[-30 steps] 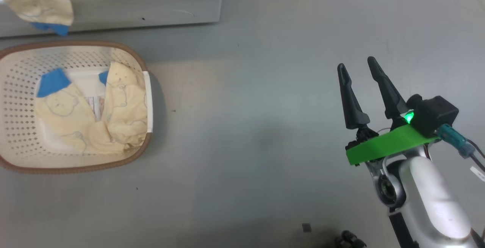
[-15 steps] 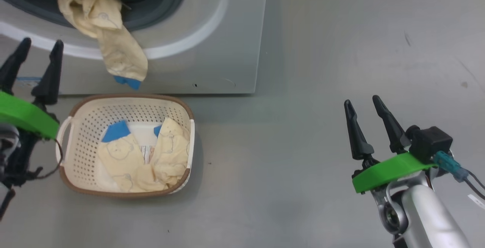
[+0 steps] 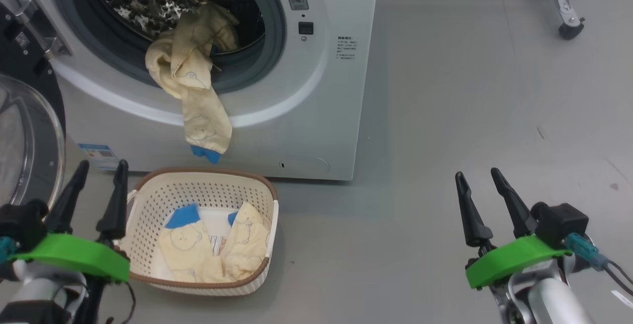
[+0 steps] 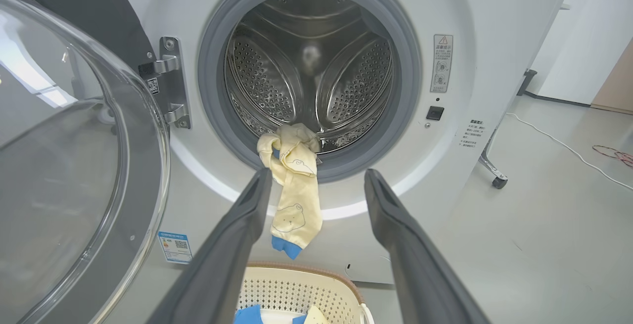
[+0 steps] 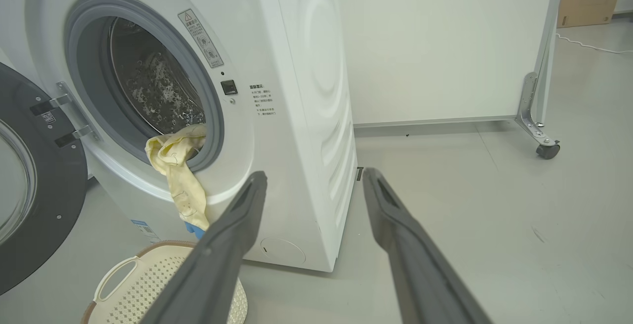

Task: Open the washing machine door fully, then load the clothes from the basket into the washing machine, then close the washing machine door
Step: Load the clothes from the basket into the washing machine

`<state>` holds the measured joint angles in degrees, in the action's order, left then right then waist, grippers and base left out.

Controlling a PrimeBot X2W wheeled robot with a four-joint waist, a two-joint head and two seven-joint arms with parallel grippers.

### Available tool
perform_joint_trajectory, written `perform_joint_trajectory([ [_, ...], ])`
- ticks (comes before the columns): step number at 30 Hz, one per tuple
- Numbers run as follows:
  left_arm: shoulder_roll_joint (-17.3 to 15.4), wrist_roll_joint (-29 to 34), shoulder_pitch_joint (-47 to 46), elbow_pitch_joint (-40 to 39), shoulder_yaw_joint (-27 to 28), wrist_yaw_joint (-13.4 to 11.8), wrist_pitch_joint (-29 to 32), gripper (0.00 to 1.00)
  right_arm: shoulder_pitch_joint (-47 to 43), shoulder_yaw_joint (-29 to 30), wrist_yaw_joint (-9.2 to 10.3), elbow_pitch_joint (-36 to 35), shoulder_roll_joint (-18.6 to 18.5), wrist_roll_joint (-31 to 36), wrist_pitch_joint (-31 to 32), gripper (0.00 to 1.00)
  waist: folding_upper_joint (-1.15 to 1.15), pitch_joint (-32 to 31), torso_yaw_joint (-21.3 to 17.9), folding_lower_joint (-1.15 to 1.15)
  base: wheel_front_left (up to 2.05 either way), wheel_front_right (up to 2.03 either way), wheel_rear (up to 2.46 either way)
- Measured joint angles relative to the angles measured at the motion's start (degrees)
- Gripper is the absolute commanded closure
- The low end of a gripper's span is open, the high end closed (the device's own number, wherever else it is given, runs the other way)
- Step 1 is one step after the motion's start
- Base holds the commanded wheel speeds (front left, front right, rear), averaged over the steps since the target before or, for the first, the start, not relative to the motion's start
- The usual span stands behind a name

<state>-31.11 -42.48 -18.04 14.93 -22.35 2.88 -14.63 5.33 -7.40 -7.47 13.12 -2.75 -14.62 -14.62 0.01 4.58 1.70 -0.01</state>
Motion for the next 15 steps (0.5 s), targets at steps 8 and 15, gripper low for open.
perform_joint_trajectory([
  [8, 8.0, 7.0, 8.6, -2.8, 5.1, -1.0, 0.0, 0.00, -1.6, -0.4, 0.00, 0.2, 0.0, 0.0, 0.0, 0.00, 0.00, -3.0, 1.3, 0.00, 0.00, 0.00, 0.00],
  [15, 11.5, 11.1, 11.4, -4.6, 9.7, -0.3, 0.0, 0.00, -1.7, -0.6, 0.00, 0.2, 0.0, -0.6, 0.0, 0.00, 0.00, -3.1, 0.5, 0.01, 0.00, 0.00, 0.00],
])
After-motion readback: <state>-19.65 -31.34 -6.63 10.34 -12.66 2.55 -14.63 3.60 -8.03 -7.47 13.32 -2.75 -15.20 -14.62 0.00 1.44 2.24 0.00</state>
